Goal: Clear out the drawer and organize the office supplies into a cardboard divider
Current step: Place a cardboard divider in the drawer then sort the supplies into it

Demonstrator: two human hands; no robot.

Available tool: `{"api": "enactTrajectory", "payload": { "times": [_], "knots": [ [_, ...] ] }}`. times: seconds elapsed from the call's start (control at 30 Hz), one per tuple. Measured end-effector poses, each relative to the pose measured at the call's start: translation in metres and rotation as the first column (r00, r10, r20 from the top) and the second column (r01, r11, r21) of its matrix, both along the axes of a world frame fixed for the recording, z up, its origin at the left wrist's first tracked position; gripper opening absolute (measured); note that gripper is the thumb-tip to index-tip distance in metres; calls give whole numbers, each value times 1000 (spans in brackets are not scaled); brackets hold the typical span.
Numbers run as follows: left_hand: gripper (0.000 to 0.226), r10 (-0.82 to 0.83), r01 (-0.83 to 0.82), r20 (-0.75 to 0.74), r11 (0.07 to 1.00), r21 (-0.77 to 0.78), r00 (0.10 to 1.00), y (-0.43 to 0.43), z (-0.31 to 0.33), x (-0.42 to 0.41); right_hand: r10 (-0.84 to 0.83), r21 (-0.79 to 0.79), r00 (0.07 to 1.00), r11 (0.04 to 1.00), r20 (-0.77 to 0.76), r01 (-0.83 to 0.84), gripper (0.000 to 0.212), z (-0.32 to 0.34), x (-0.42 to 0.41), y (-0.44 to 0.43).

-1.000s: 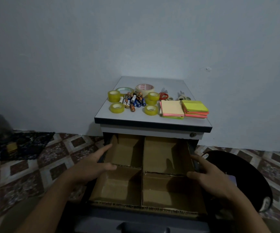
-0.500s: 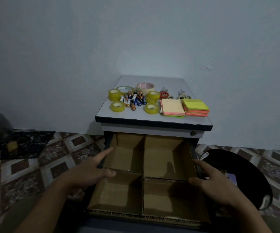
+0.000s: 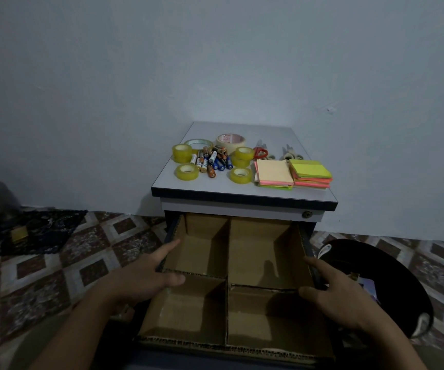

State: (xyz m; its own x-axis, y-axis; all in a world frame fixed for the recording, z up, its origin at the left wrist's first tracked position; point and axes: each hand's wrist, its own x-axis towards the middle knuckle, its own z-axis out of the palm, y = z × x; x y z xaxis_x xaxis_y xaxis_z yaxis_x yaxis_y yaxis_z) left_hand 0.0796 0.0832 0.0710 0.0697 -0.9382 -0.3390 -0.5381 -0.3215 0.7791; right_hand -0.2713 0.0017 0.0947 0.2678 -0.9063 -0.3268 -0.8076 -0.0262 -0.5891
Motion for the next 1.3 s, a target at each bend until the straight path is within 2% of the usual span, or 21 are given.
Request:
{"api": "enactTrajectory", "payload": {
  "times": [0.23,0.37,0.53,0.63,0.8,1.0,1.07,1.17,1.3],
  "knots": [
    [77,35,-35,-7,999,24,999,-1,2,-7,6,-18,999,1000,-44,-6,71,2,2,1],
    [74,34,-34,51,999,7,998,3,3,-8,1,-25,995,1000,-101,-4,72,0,1,0],
    [63,32,-17,110,991,-132,993,4,23,-10,36,-103,975,993,-220,-60,68,1,4,-1],
    [55,156,-90,237,959,-270,959,2,46,-14,33,-210,946,972,-322,-105,59,9,12,-6],
    [41,280,-170,148,844,-508,948,-17,94,-14,122,-398,976,898,-180,-186,27,54,37,-24],
    [28,397,-260,71,713,-651,915,-81,135,12,197,-631,978,767,62,-114,22,116,85,-86],
    [34,415,-260,99,719,-645,904,-110,139,25,199,-644,975,760,100,-90,24,127,104,-117],
    [48,410,-240,185,783,-575,893,-150,136,42,203,-590,970,802,130,-89,36,132,129,-161],
    [62,360,-191,271,848,-495,893,-187,124,58,205,-495,978,855,41,-158,52,122,153,-208]
  ]
}}
